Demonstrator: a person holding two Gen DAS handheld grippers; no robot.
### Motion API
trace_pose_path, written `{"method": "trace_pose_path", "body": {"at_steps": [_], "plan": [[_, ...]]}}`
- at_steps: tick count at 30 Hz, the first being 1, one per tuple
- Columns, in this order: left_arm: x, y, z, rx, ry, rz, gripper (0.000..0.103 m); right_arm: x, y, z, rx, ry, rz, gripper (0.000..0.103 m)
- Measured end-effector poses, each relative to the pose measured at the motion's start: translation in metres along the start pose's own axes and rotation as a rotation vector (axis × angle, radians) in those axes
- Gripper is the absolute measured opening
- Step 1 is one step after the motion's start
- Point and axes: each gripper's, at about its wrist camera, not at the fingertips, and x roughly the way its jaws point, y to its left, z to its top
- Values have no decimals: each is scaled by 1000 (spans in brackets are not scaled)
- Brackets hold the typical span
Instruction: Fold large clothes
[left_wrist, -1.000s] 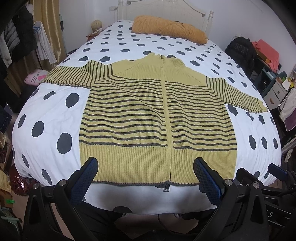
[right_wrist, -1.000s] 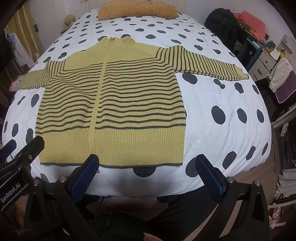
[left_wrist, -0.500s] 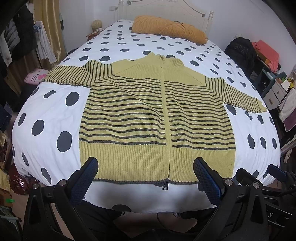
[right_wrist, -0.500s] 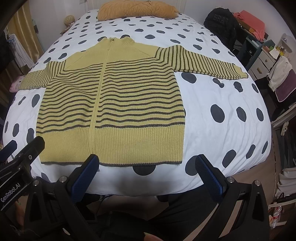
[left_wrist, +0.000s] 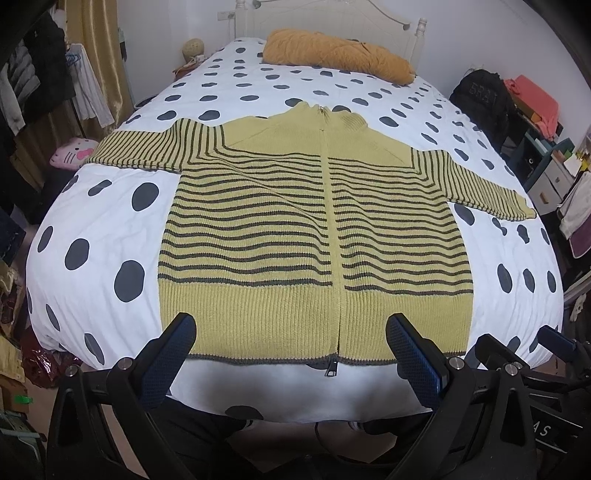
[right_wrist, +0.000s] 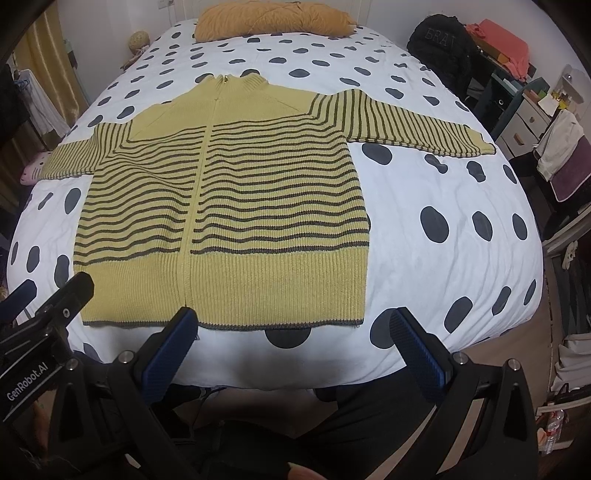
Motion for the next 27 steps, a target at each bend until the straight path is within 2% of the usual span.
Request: {"method": "trace_pose_path", "body": {"at_steps": [7, 18, 21, 24, 27], "plan": [[6, -15, 4, 28, 4, -12, 103, 5, -19, 0, 35, 4, 34, 103], [30, -46, 17, 43, 31, -23, 103, 30, -81, 25, 100, -5, 60, 103], [39, -55, 24, 40, 33, -32, 103, 44, -122, 38, 138, -33, 104, 103], [52, -69, 38, 48, 15, -41, 103, 66, -182, 56, 223, -59, 205, 103], [71, -89, 55, 67, 1, -56, 103, 94, -263, 74, 375, -177, 335, 103]]}}
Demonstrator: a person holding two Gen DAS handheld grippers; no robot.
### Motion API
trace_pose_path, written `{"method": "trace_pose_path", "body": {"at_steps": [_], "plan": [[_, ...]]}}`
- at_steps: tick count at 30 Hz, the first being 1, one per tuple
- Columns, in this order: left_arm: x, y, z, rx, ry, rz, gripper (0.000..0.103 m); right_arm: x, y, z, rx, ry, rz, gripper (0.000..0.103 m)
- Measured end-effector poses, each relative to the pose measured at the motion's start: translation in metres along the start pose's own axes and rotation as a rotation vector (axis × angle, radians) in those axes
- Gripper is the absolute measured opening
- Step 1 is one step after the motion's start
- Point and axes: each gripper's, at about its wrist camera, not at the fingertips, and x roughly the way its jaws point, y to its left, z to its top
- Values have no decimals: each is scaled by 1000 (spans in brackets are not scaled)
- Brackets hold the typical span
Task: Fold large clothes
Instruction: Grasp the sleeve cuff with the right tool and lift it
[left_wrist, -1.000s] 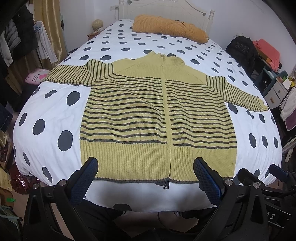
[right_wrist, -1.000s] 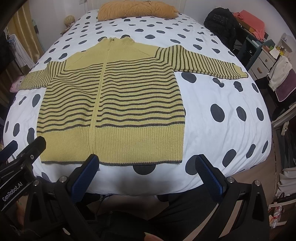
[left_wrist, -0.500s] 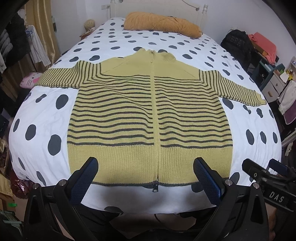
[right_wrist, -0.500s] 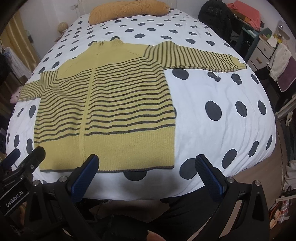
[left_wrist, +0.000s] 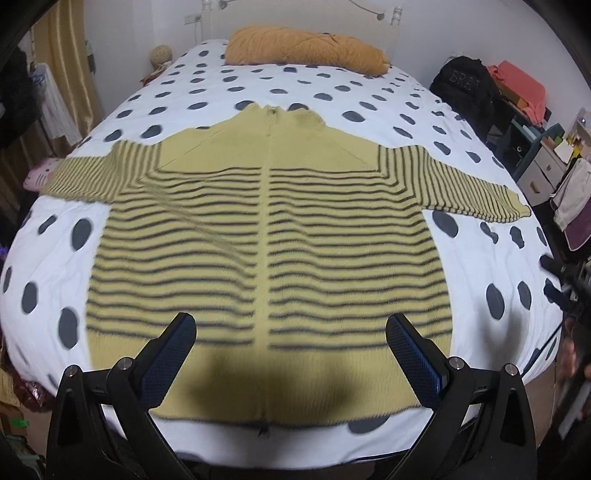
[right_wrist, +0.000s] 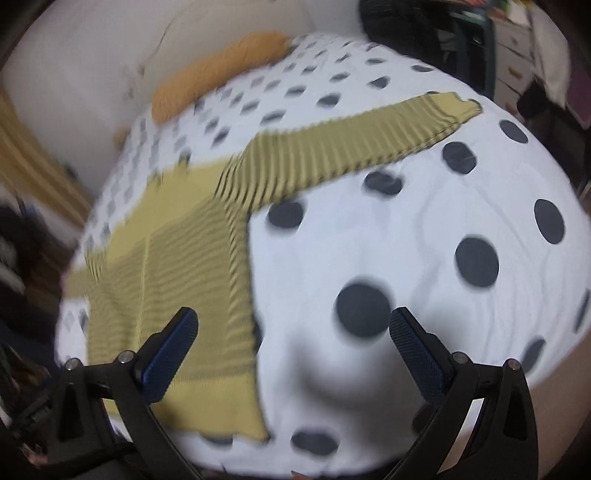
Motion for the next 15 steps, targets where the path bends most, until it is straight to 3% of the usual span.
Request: {"method": "trace_pose_path", "body": {"at_steps": [2, 6, 11, 15], "plan": [[22, -14, 12, 5, 16, -24, 103, 7, -51, 27, 127, -80, 21, 103], [65, -49, 23, 52, 75, -41, 103, 37, -135, 83, 328, -131, -8, 103], [101, -88, 26, 126, 110, -56, 103, 78, -190, 144, 415, -197, 42, 103], [115, -100, 29, 151, 99, -54, 103, 114, -226, 182, 496, -188, 111, 98]]}}
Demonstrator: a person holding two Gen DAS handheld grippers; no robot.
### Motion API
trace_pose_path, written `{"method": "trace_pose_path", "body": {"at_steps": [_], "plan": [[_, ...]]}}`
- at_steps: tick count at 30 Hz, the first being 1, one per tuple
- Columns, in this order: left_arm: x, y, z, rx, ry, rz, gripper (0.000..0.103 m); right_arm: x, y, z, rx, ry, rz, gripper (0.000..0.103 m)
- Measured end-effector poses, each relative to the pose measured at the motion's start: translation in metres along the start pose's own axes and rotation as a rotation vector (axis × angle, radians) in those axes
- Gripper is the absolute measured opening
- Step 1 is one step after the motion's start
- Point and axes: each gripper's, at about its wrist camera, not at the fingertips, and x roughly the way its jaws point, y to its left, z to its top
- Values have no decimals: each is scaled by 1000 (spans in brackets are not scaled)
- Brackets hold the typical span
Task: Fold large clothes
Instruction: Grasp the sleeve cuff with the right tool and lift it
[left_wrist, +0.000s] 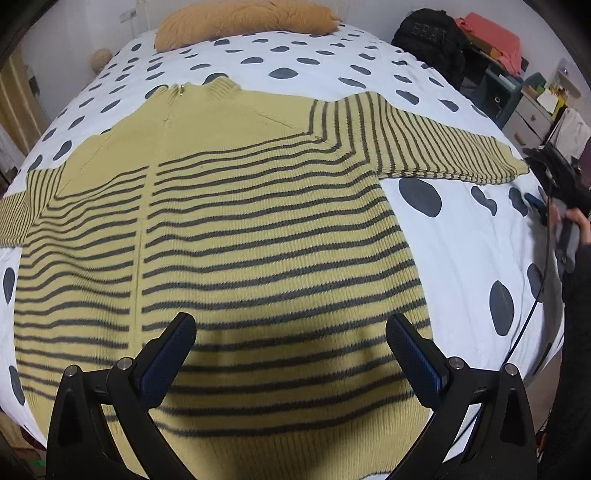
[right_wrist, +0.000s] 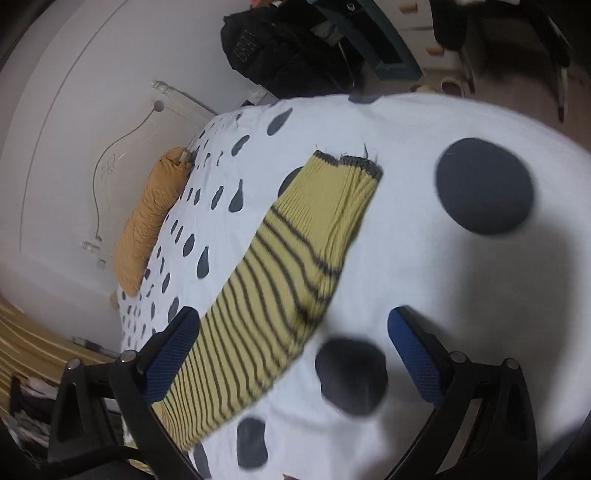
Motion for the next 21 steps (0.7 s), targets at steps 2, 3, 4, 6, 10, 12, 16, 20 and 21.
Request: {"method": "trace_pose_path", "body": {"at_steps": [2, 3, 4, 6, 10, 12, 16, 20, 21], "plan": [[5, 0, 5, -1, -11, 4, 103, 17, -3, 12, 18, 6, 2, 94], [8, 1, 8, -3, -17, 7, 103, 21, -2, 17, 8, -12, 4, 90], [10, 2, 11, -8, -23, 8, 103, 26, 1, 22, -10, -24, 8, 88], [14, 6, 17, -20, -23, 8, 103, 34, 7, 29, -26, -29, 29, 81], [19, 16, 23, -50, -14, -2, 103, 56, 9, 36, -64, 27, -6, 24], [20, 21, 23, -60, -10, -7, 103, 58, 0, 34, -53, 16, -38, 12], [26, 37, 22, -76, 13, -7, 103, 33, 11, 21, -101, -87, 38, 11], [27, 70, 25, -146, -4, -10, 103, 7, 72, -8, -186, -107, 185, 11], [26, 78, 26, -162, -10, -13, 103, 2, 93, -20, -212, -97, 221, 11]]}}
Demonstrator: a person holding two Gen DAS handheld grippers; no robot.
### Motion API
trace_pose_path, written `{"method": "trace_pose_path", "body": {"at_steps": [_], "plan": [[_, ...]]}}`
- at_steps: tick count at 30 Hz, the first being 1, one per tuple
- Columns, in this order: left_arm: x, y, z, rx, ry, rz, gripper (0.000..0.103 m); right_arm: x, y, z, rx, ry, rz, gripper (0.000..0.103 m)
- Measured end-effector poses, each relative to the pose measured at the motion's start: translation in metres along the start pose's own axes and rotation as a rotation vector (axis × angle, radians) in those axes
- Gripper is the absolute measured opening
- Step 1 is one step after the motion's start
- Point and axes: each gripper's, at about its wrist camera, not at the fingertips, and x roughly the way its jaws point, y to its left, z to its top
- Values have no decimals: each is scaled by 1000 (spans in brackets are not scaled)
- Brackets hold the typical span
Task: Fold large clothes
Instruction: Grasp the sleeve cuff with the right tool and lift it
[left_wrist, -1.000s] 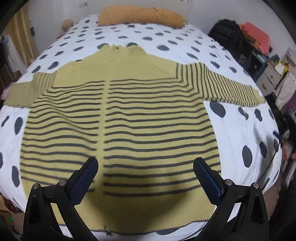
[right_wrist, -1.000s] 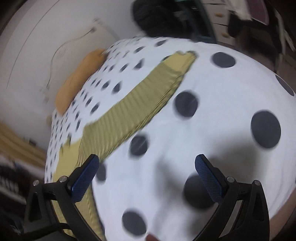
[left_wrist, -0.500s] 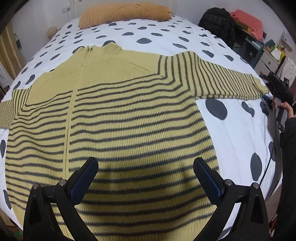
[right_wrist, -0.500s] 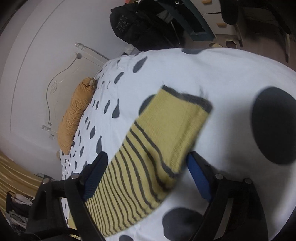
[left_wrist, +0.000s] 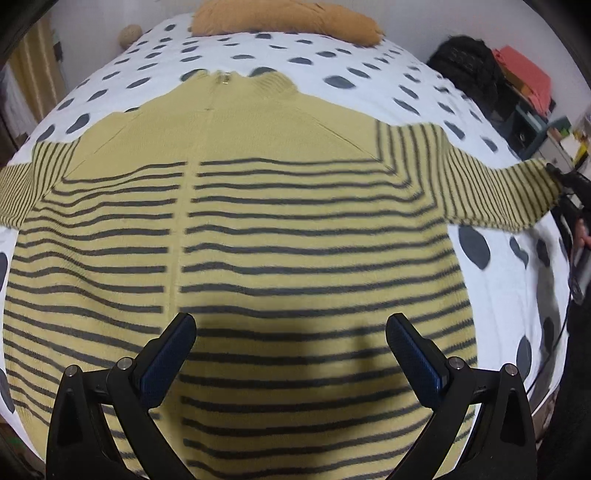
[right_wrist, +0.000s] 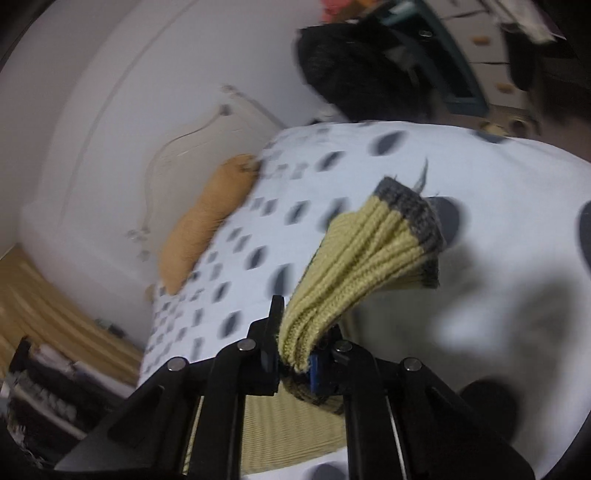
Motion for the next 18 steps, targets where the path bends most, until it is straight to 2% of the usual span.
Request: {"method": "trace_pose_path", "body": {"at_steps": [5, 10, 14, 18], "plan": [[-12, 67, 12, -86, -33, -3, 103, 26, 131, -66, -105, 107, 192, 11], [-35, 157, 10, -206, -76, 30, 103, 89, 253, -174, -151, 292, 375, 11], [-44, 228, -4, -323, -82, 48, 103, 149, 321, -273, -179, 453, 419, 11], [-42, 276, -19, -369, -59, 54, 103, 200, 358, -366, -209, 588, 415, 11]]}}
